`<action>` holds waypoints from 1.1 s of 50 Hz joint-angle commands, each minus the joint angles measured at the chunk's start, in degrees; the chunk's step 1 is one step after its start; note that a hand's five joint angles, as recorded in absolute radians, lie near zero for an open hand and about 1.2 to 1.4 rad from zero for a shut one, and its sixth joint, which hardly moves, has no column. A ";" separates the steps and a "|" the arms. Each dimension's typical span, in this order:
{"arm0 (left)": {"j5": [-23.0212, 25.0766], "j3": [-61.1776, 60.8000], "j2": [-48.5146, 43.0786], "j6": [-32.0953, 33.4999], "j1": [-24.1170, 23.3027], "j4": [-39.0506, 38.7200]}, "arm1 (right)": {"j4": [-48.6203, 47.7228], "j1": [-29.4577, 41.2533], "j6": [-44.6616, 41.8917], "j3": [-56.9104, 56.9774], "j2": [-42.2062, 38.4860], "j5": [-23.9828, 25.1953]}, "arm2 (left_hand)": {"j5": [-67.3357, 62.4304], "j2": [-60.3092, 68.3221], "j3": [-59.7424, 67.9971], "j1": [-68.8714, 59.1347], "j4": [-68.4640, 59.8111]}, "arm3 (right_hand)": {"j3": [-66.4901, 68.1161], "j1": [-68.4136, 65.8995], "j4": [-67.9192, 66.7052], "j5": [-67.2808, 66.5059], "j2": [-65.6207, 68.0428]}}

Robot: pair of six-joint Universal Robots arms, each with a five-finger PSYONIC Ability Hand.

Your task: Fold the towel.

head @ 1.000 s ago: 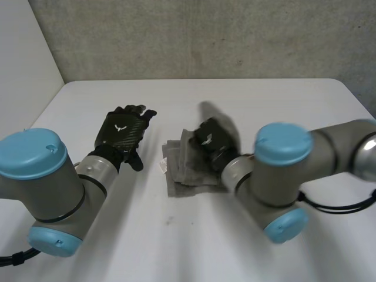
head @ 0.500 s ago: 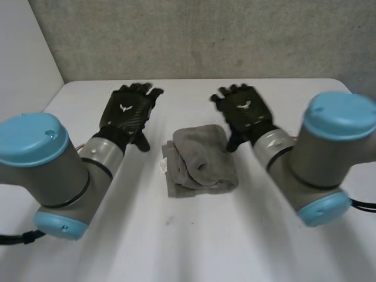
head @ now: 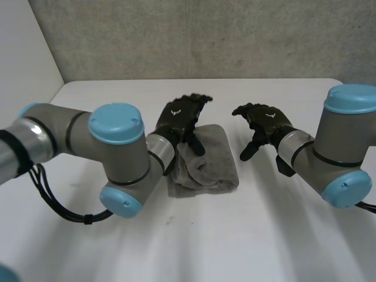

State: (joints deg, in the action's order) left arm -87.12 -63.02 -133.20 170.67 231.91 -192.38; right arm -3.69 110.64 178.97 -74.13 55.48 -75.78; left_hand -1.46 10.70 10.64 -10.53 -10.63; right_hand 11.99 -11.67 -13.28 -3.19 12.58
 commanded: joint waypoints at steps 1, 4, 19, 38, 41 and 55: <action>-0.42 2.56 -4.70 -0.43 1.00 5.87 | 0.52 0.98 -0.20 2.23 -3.53 -0.07 | -1.11 1.87 1.93 -2.04 -1.94 | -1.99 1.67 3.28 3.19 -2.58; -0.51 0.19 -4.26 0.01 1.96 6.75 | 1.22 1.77 -0.46 3.72 -4.93 0.10 | -1.11 1.87 1.93 -2.04 -1.94 | -1.99 1.67 3.28 3.19 -2.58; -0.60 -9.23 -1.01 7.31 4.52 6.76 | 8.17 6.52 -4.50 11.91 -13.03 2.83 | -0.95 1.70 1.76 -1.87 -1.77 | -1.99 1.67 3.28 3.19 -2.58; -0.51 -10.28 4.18 14.34 4.52 5.79 | 8.34 6.52 -10.04 13.31 -6.00 -1.12 | -0.44 1.20 1.26 -1.36 -1.27 | -1.99 1.67 3.28 3.19 -2.58; -0.51 -10.28 8.90 14.34 4.52 5.88 | 8.17 5.90 -9.69 12.35 -0.93 -1.56 | -0.27 1.03 1.09 -1.20 -1.10 | -1.99 1.67 3.28 3.19 -2.58; -0.16 -12.74 30.01 13.37 11.37 7.81 | 5.18 -1.04 -9.51 5.59 15.53 -9.91 | 0.23 0.52 0.58 -0.69 -0.59 | -1.99 1.67 3.28 3.19 -2.58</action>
